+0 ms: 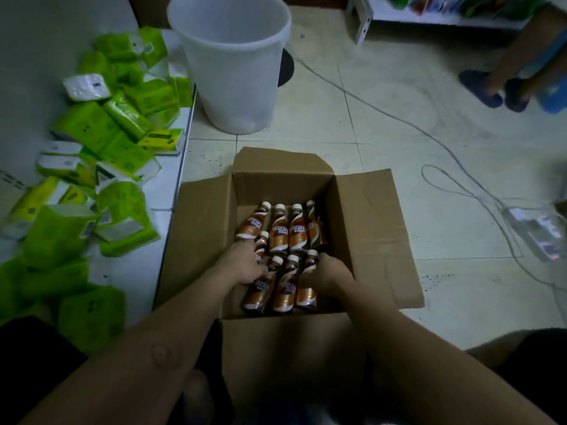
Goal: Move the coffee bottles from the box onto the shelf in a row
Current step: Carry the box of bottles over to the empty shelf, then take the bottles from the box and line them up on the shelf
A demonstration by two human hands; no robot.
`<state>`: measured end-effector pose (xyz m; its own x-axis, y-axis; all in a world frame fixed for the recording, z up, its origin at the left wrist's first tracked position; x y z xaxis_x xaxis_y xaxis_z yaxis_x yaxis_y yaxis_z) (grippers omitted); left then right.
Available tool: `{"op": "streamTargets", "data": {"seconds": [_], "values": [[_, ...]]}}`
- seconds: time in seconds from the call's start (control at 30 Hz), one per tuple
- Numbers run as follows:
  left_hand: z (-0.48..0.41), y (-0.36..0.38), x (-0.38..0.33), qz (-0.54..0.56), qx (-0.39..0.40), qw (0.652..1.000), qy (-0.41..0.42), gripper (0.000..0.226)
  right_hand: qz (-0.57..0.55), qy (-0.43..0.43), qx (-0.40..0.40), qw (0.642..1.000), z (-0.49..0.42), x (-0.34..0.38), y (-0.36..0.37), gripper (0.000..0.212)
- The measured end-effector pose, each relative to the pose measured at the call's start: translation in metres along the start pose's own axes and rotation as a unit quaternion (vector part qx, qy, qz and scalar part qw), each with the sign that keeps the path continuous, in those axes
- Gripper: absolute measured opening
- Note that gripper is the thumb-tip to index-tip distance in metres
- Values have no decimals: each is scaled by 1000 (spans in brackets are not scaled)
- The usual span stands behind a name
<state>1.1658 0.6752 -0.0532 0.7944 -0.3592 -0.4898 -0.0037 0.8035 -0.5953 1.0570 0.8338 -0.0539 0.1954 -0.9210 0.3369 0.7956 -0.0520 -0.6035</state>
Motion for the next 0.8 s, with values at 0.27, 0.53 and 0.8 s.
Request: {"op": "streamTargets", "data": {"seconds": [0.27,0.53,0.8], "values": [[-101,46,23,-46,-23,994,-100,68,-91,117,64,987,-110,-34,60,64],[-152,96,53,-181,-14,967,-177,73,-73,213,37,974,-173,-70,98,93],[-122,72,42,-35,-23,983,-178,99,-58,188,-22,980,-140,-57,72,62]]}}
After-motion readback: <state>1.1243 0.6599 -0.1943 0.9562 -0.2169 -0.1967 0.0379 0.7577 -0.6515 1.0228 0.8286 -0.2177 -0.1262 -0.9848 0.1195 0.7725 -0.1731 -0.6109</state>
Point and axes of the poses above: each hand's wrist, its own z-axis away from the middle knuckle, its own y-axis out of the palm, x = y × z, the point moved 3 cm from there along -z, towards the middle knuckle, and after that the axes turned 1 degree about z, right-handed, at the moved point
